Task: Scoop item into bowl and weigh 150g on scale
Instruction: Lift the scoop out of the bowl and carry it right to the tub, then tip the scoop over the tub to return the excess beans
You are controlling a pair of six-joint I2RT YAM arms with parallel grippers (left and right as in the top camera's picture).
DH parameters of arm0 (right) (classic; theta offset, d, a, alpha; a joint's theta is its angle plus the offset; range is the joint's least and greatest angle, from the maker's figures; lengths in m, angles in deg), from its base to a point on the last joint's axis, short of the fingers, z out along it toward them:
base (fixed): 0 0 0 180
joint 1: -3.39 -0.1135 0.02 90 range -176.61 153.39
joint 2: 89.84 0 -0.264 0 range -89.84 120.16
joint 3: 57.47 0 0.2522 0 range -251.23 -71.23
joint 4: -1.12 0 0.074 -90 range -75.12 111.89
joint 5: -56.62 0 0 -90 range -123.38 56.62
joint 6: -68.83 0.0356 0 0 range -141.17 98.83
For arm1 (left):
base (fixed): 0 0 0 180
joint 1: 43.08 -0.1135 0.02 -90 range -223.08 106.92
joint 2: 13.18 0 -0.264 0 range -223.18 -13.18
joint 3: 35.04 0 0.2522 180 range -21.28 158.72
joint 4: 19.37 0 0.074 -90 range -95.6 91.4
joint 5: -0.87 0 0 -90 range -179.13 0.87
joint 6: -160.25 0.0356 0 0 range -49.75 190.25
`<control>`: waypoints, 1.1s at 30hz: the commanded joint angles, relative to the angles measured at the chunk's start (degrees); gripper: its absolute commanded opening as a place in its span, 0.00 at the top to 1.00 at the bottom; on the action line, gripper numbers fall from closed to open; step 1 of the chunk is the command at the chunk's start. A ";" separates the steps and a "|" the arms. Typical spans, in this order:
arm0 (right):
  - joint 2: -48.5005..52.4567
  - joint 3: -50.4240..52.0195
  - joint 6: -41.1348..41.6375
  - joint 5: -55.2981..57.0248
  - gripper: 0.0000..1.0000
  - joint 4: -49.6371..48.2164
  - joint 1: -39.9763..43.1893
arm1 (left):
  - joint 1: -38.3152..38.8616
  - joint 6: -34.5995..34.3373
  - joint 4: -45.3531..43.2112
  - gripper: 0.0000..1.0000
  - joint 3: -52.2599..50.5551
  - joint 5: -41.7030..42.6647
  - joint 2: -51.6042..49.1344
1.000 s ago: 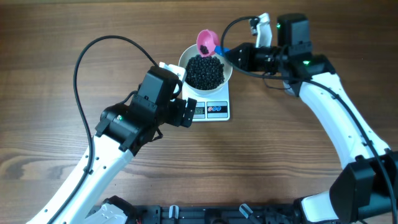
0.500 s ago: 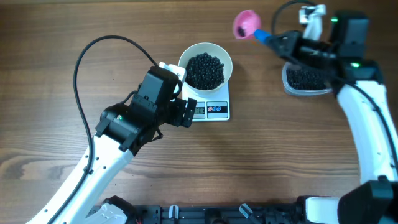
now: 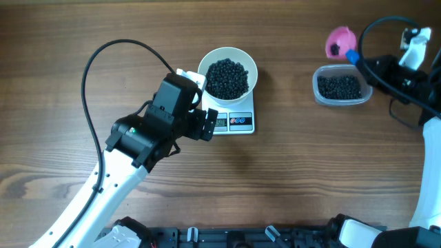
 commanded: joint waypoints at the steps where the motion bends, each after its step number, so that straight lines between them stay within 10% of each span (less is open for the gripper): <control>1: -0.76 -0.24 -10.78 12.66 0.96 3.58 0.35 | -0.22 0.83 -0.15 0.00 -0.28 0.48 -0.13; 33: 1.64 -0.22 -32.48 32.44 0.96 5.95 -7.08 | -0.22 0.83 -0.13 0.00 -0.28 0.48 -0.13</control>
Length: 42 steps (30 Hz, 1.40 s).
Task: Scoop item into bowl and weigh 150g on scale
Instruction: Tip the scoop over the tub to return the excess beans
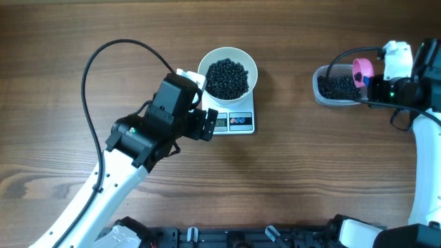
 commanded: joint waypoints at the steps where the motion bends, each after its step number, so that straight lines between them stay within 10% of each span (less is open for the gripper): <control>1: 0.44 -0.22 -3.72 3.91 0.96 -0.85 -2.14 | -0.20 0.83 -0.15 0.00 -0.28 0.48 -0.13; 42: 0.46 -0.22 -4.94 6.84 0.96 -3.78 -3.48 | -0.22 0.85 -0.13 0.00 -0.28 0.48 -0.13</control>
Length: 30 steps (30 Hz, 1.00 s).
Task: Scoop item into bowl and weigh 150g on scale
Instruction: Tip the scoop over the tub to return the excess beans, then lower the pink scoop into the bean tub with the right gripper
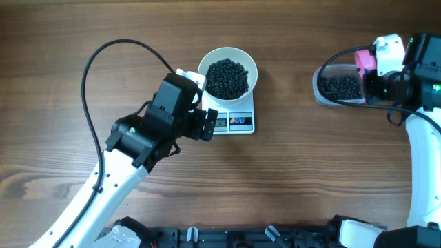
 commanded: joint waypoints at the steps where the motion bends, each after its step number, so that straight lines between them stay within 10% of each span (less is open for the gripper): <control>1: 0.46 -0.22 -0.87 0.74 0.96 0.42 -0.22 | -0.20 0.85 -0.15 0.00 -0.28 0.50 -0.13; 12: 0.44 -0.22 5.84 -5.05 0.96 0.09 -0.22 | -0.20 0.83 -0.15 0.00 -0.28 0.50 -0.13; 21: 0.44 -0.22 25.99 -31.54 0.96 -12.57 -0.22 | -0.22 0.85 -0.13 0.00 -0.28 0.52 -0.13; 30: 0.44 -0.22 40.24 -34.71 0.96 -21.92 -0.22 | -0.22 0.85 -0.13 0.00 -0.28 0.50 -0.13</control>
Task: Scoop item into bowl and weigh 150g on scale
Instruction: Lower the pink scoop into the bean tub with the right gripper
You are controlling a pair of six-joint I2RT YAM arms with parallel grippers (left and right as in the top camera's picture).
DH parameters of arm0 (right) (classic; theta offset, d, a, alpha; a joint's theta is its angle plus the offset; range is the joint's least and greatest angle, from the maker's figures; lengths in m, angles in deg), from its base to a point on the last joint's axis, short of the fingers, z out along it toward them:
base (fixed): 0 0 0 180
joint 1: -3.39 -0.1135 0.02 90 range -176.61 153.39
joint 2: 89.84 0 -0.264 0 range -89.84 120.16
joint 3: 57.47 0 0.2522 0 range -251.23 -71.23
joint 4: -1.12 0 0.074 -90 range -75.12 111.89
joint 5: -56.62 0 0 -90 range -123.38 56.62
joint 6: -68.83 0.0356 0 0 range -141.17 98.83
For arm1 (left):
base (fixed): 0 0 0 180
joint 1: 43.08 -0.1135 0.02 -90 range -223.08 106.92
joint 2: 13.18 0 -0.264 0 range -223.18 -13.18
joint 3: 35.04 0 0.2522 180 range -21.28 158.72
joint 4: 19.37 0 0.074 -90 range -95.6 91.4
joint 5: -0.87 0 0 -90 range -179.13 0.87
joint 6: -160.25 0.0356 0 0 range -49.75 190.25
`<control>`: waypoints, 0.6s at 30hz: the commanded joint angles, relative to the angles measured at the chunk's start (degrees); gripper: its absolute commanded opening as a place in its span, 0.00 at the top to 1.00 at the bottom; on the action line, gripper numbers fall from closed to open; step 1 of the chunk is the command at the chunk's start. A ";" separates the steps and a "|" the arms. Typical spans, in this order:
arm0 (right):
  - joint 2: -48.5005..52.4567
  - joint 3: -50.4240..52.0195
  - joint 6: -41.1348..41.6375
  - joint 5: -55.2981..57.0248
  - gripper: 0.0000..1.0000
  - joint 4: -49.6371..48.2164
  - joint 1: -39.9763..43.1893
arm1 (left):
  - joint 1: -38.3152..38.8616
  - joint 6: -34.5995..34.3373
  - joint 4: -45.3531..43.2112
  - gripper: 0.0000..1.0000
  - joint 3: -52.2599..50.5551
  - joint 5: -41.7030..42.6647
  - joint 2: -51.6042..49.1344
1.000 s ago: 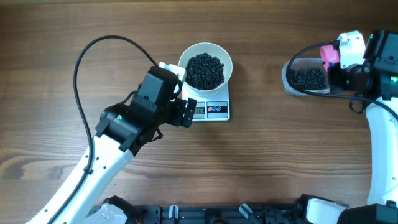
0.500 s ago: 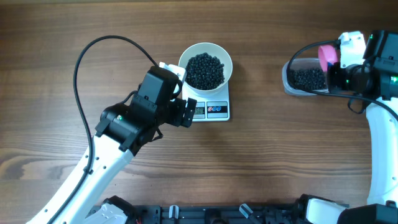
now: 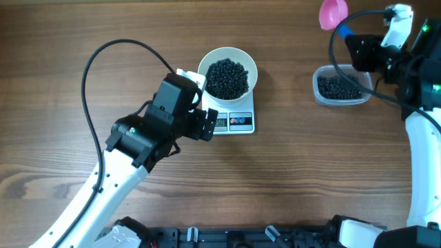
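A white bowl (image 3: 227,72) heaped with black beans stands on the small white scale (image 3: 238,122) at mid-table. My left gripper (image 3: 209,125) rests against the scale's left end; whether its jaws are open cannot be told from above. A clear container (image 3: 339,87) of black beans sits to the right. My right gripper (image 3: 360,47) is shut on the blue handle of a pink scoop (image 3: 333,12), which hangs near the table's far edge, behind and left of the container. The scoop's cup looks plain pink, with no beans showing.
A black cable (image 3: 103,69) loops from the left arm over the table's left half. The right arm's body (image 3: 420,131) runs down the right edge. Bare wood lies between scale and container.
The right gripper has moved with the scoop from the container's right end to a spot behind and left of the container. The left arm, bowl and scale are unchanged.
At first the right gripper held the pink scoop just behind the container. Then the scoop was over the container's right end, and stayed there a moment later. Now it is held away at the far edge. The left arm stayed by the scale throughout.
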 commanded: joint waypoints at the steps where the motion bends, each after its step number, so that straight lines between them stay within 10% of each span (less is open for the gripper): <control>1: 0.44 -0.22 7.43 -3.54 0.96 -1.38 -0.24 | -0.22 0.85 -0.13 0.00 -0.28 0.48 -0.13; 18: 0.44 -0.22 6.82 9.46 0.96 0.28 -0.22 | -0.20 0.83 -0.13 0.00 -0.28 0.48 -0.13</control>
